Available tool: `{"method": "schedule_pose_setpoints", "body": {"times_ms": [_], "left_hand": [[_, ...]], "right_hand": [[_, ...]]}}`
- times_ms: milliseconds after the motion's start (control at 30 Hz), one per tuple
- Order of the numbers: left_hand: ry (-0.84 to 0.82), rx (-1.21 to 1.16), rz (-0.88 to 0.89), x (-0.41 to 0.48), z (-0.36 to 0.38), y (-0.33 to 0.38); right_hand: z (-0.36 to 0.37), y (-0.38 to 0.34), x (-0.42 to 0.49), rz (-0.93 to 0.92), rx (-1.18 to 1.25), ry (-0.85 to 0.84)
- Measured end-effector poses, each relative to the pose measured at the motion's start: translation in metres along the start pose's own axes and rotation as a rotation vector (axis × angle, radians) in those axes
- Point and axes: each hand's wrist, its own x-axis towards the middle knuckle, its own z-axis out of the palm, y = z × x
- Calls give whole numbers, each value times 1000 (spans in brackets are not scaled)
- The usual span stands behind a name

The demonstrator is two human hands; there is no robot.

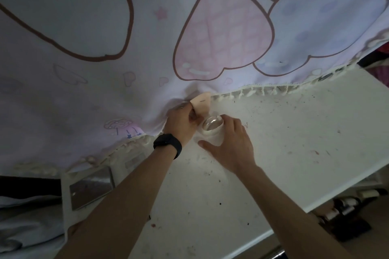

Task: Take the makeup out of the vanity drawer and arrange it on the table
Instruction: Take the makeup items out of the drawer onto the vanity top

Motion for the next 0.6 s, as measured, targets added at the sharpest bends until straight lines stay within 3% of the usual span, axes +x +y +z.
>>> {"method": "schedule_pose_setpoints", "body": {"times_ms": [133, 233, 400, 600], "left_hand": [[4, 88, 40, -1, 0, -2], [-2, 84, 41, -1, 0, -2], [-10, 72, 8, 2, -1, -2], [-28, 41, -32, -1, -2, 3]], "right_hand": [[18, -3, -1, -40, -137, 252], [25, 1, -2, -77, -154, 327], [25, 4, -3, -93, -117, 332], [18, 3, -2, -65, -47, 209]]}}
